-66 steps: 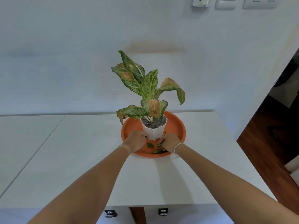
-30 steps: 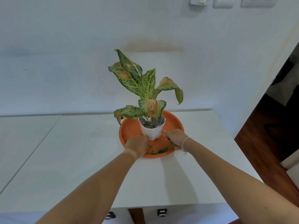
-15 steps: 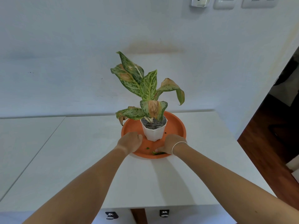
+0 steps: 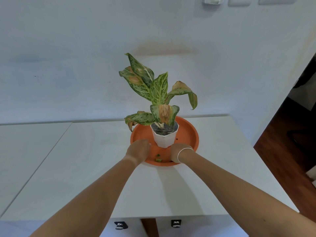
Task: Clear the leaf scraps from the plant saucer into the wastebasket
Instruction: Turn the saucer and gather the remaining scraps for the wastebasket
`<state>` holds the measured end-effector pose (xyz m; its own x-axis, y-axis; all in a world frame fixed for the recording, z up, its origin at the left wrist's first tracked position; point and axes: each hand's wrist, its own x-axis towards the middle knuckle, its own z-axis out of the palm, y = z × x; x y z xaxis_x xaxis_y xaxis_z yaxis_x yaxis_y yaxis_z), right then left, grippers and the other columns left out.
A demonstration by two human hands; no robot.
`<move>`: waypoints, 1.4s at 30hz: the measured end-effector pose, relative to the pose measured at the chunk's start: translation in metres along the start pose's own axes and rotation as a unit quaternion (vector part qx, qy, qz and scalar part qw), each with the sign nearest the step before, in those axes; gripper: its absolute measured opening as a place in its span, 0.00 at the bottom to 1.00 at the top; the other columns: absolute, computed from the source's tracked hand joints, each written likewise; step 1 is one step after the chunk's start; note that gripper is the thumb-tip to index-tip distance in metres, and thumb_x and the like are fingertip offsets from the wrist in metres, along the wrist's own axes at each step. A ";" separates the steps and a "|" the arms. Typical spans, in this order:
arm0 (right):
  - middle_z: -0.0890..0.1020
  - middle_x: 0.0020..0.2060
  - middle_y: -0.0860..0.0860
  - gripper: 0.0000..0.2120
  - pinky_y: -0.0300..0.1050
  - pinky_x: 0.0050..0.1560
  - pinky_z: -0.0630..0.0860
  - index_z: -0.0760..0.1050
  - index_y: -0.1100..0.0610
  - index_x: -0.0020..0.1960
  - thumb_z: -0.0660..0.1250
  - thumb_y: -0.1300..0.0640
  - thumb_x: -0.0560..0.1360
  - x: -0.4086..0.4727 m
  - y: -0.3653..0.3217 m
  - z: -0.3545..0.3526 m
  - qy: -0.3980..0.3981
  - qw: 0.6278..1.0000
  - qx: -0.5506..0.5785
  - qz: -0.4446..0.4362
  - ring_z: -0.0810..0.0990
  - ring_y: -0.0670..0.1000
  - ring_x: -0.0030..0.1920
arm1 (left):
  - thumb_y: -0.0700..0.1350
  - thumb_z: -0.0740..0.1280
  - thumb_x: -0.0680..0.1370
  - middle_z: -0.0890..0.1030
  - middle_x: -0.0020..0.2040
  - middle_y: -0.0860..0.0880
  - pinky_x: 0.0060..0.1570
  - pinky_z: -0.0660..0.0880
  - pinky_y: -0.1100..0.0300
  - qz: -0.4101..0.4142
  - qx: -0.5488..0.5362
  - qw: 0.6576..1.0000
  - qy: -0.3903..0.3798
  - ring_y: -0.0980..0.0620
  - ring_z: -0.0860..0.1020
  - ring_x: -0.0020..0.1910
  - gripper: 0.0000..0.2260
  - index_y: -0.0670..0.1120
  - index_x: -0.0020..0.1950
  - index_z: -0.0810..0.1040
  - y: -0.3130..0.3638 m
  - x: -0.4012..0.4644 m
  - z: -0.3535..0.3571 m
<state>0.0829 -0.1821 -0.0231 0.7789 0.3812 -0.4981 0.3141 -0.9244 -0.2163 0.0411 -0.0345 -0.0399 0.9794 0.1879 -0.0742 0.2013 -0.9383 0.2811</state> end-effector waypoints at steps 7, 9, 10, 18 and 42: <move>0.70 0.31 0.52 0.07 0.39 0.30 0.67 0.69 0.56 0.36 0.59 0.58 0.73 -0.002 0.025 -0.011 -0.014 0.981 0.193 0.019 0.68 0.50 0.31 | 0.45 0.53 0.82 0.82 0.53 0.42 0.50 0.75 0.55 0.022 0.000 0.999 -0.038 0.44 0.80 0.50 0.15 0.41 0.53 0.77 0.003 -0.003 -0.002; 0.69 0.31 0.51 0.06 0.38 0.26 0.66 0.68 0.55 0.37 0.61 0.56 0.72 -0.005 0.033 -0.016 -0.016 0.953 0.298 0.045 0.67 0.49 0.30 | 0.45 0.53 0.82 0.82 0.52 0.42 0.48 0.75 0.56 0.030 0.013 0.999 -0.039 0.45 0.80 0.50 0.15 0.41 0.53 0.77 0.005 -0.004 -0.001; 0.69 0.31 0.51 0.06 0.38 0.24 0.64 0.68 0.56 0.38 0.62 0.55 0.72 -0.007 0.036 -0.018 -0.013 0.942 0.330 0.055 0.67 0.49 0.29 | 0.45 0.53 0.81 0.82 0.52 0.43 0.48 0.75 0.56 0.033 0.024 0.998 -0.043 0.45 0.80 0.50 0.15 0.41 0.52 0.78 0.006 -0.005 -0.001; 0.66 0.26 0.51 0.19 0.38 0.27 0.62 0.61 0.55 0.29 0.67 0.53 0.73 -0.005 0.033 -0.013 0.012 0.988 0.152 0.000 0.64 0.48 0.26 | 0.43 0.58 0.79 0.83 0.48 0.44 0.42 0.72 0.58 0.084 0.059 0.992 -0.072 0.46 0.80 0.46 0.12 0.42 0.47 0.81 0.015 -0.003 0.004; 0.81 0.55 0.58 0.15 0.43 0.47 0.73 0.74 0.61 0.62 0.60 0.60 0.77 0.006 0.012 0.010 0.081 0.995 -0.056 -0.019 0.80 0.56 0.53 | 0.41 0.63 0.76 0.83 0.46 0.39 0.45 0.75 0.55 0.052 -0.012 0.997 -0.053 0.42 0.80 0.47 0.09 0.38 0.43 0.81 0.026 -0.013 0.009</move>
<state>0.0859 -0.1904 -0.0373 0.8400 0.4166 -0.3477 0.3960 -0.9087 -0.1321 0.0336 -0.0640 -0.0399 0.9878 0.0568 -0.1447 0.1003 -0.9439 0.3145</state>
